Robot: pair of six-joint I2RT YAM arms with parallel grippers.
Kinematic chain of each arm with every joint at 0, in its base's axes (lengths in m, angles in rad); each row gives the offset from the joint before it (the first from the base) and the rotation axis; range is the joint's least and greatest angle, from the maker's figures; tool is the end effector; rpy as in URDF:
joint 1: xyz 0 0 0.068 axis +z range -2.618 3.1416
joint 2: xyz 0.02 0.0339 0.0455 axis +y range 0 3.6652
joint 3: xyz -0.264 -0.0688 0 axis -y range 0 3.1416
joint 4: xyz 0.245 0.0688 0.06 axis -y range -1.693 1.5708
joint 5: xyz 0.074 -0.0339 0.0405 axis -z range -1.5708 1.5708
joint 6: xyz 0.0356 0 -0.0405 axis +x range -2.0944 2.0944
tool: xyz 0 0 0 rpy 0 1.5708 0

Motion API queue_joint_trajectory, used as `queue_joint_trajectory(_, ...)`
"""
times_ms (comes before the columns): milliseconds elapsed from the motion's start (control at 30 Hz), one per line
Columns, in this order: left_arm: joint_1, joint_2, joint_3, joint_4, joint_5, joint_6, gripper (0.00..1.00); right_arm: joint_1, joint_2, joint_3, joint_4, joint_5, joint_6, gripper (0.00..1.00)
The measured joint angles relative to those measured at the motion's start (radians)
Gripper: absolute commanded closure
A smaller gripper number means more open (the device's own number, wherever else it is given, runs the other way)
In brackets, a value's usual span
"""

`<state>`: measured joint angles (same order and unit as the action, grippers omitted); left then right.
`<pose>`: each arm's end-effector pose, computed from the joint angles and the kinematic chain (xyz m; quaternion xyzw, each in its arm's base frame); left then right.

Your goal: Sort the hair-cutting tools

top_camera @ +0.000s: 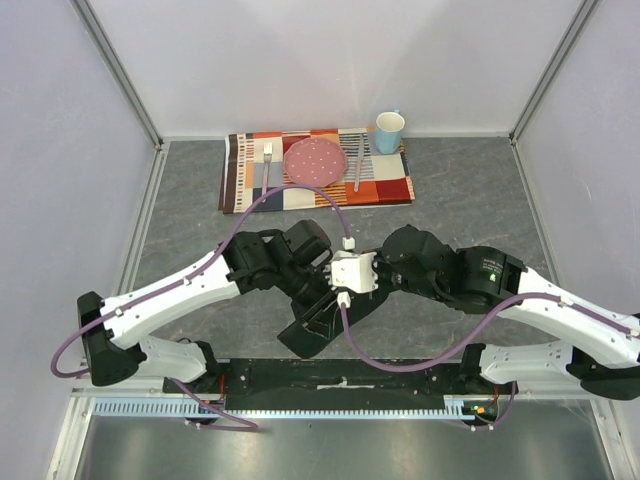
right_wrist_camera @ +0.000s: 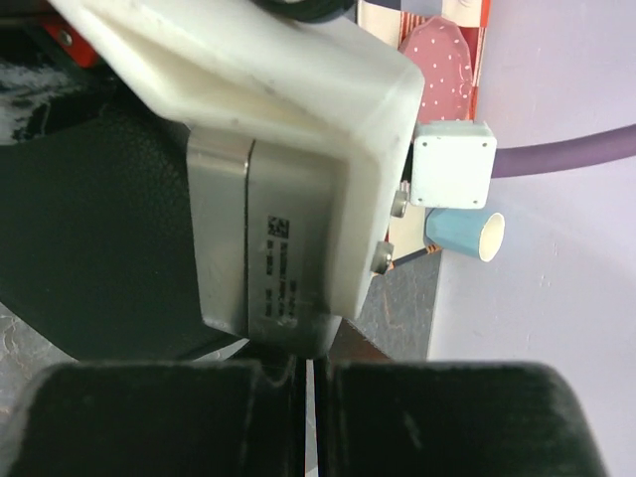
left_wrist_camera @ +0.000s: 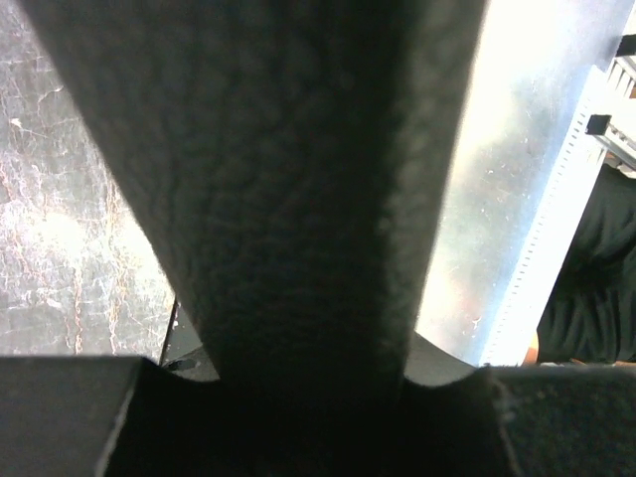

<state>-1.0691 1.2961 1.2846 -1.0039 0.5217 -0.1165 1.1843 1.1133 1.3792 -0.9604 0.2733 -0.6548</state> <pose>0.1044 -0.2272 0.3357 0.4888 0.7933 -0.3537 0.0811 0.0870 0.1883 0.4033 -0.6785 0.5898 -0.0091 0.4379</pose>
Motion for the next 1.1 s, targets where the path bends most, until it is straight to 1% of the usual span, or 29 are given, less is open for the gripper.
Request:
queue_joint_trajectory(200, 0.000, 0.023, -0.002, 0.004, 0.013, 0.015, 0.98, -0.004, 0.000, 0.000, -0.031, -0.010, -0.010, 1.00)
queue_joint_trajectory(267, 0.000, 0.027, -0.002, 0.007, 0.010, 0.021, 0.98, -0.004, -0.004, -0.002, -0.037, -0.008, -0.006, 0.86)
queue_joint_trajectory(300, 0.000, 0.029, -0.001, 0.011, 0.007, 0.024, 0.98, -0.004, -0.009, -0.006, -0.036, -0.006, 0.002, 0.74)
queue_joint_trajectory(367, -0.003, 0.034, 0.005, 0.011, 0.000, 0.029, 0.98, -0.003, -0.034, -0.027, -0.010, 0.016, 0.037, 0.68)
queue_joint_trajectory(400, -0.008, 0.039, 0.008, 0.009, -0.008, 0.029, 0.98, -0.004, -0.051, -0.040, 0.016, 0.026, 0.061, 0.57)
queue_joint_trajectory(567, -0.025, 0.092, 0.034, -0.020, -0.064, 0.029, 0.98, -0.002, -0.171, -0.112, 0.155, 0.123, 0.248, 0.39)
queue_joint_trajectory(600, -0.023, 0.101, 0.042, -0.023, -0.077, 0.028, 0.98, -0.001, -0.193, -0.132, 0.173, 0.152, 0.299, 0.26)
queue_joint_trajectory(667, -0.007, 0.124, 0.068, -0.031, -0.106, 0.027, 0.98, 0.000, -0.221, -0.166, 0.185, 0.224, 0.414, 0.15)
queue_joint_trajectory(700, 0.006, 0.135, 0.082, -0.034, -0.122, 0.027, 0.98, 0.000, -0.227, -0.179, 0.184, 0.262, 0.475, 0.02)
queue_joint_trajectory(800, 0.046, 0.177, 0.129, -0.037, -0.169, 0.025, 0.98, 0.000, -0.224, -0.212, 0.173, 0.354, 0.640, 0.02)
queue_joint_trajectory(900, 0.077, 0.235, 0.176, -0.036, -0.210, 0.026, 0.98, 0.000, -0.209, -0.255, 0.169, 0.413, 0.767, 0.02)
queue_joint_trajectory(1100, 0.131, 0.389, 0.204, 0.040, -0.252, 0.035, 0.98, 0.000, -0.188, -0.335, 0.163, 0.476, 0.982, 0.02)
